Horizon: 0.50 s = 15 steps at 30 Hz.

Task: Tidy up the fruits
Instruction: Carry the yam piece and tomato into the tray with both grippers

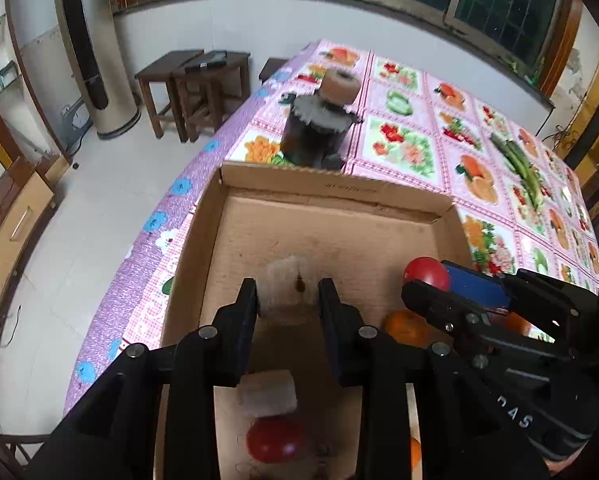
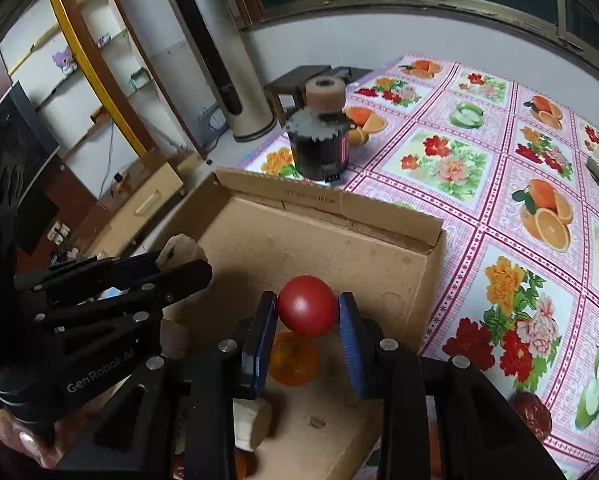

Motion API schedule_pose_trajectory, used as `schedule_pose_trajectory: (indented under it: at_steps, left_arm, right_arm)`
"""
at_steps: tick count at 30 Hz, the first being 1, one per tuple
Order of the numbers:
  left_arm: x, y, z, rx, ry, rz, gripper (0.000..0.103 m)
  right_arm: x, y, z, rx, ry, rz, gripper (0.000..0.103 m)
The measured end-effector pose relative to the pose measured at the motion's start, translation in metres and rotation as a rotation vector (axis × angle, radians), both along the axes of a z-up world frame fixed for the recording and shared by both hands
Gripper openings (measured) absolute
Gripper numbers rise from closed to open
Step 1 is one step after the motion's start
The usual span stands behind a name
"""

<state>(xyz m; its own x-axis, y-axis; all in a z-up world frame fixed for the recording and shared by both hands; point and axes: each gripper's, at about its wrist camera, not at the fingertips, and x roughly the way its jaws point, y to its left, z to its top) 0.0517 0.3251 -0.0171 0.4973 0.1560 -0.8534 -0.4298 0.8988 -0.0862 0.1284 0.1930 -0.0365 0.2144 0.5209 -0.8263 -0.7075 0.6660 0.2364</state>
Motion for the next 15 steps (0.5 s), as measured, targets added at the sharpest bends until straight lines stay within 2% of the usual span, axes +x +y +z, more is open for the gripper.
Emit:
schedule_pose_trajectory:
  at_steps: [9, 15]
  left_arm:
    - [0.010, 0.001, -0.020, -0.023, 0.070, 0.005, 0.028]
    - [0.009, 0.000, -0.020, -0.012, 0.073, 0.011, 0.029]
  right_arm:
    - [0.007, 0.009, -0.017, -0.057, 0.007, 0.015, 0.032]
    - [0.007, 0.012, -0.022, -0.064, 0.013, 0.025, 0.034]
